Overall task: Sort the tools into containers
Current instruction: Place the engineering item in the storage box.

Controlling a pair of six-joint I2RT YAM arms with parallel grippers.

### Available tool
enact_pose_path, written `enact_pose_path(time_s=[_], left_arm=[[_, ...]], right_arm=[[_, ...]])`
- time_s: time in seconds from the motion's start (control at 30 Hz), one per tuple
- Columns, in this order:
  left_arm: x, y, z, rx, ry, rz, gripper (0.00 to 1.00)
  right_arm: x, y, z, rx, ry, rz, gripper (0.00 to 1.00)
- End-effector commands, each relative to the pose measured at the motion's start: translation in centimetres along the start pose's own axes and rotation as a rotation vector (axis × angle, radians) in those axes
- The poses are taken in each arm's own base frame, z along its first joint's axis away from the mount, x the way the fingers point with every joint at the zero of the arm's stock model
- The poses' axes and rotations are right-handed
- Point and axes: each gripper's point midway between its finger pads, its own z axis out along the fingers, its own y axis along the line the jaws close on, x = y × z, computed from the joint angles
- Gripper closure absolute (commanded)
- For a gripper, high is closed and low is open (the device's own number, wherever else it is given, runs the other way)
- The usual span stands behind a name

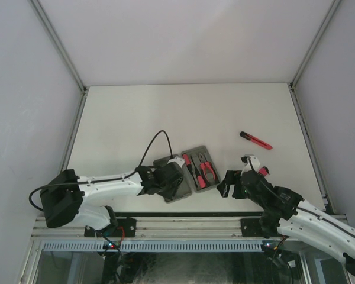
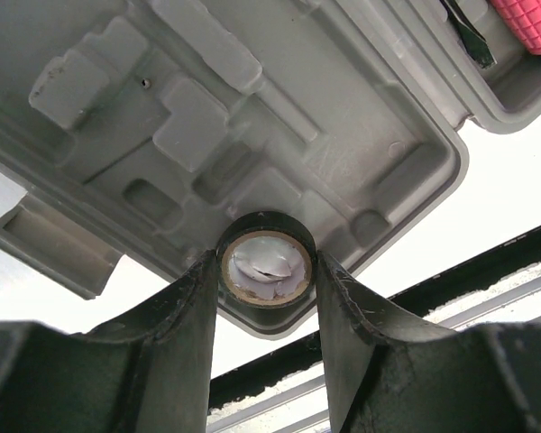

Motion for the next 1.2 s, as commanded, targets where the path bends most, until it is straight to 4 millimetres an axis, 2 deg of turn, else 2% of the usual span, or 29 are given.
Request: enact_pose_path(time_s=[0.0, 0.37, 0.6, 0.77, 0.97, 1.17], left_arm=[[-1.5, -1.1, -0.7, 0.014, -0.025, -0.012, 0.54], [-1.1, -0.8, -1.2, 0.000, -0.006, -0.005, 0.50], [-1.1, -0.6, -1.2, -0.014, 0.000, -0.003, 0.43], [-1.9, -0.9, -1.7, -0.010, -0.021, -0.004, 0.41], [-3.8, -1.3, -3.3, 0.016, -0.097, -0.013, 0.41], [-5.6, -1.5, -4.9, 0.059, -0.209, -0.036, 0.41]], right_arm=[[-0.8, 0.6, 0.2, -0.028, -0.028, -0.002, 0.19], [-0.8, 0.6, 0.4, -0.027, -0.022, -0.002, 0.18], [-0.7, 0.6, 0.4, -0.032, -0.019, -0.002, 0.18], [-0.7, 0.7, 0.4, -0.031, -0.018, 0.004, 0.19], [-0.7, 0.8, 0.4, -0.041, -0.016, 0.008, 0.18], [-1.6, 1.3, 0.4, -0.059, -0.058, 0.029, 0.20]])
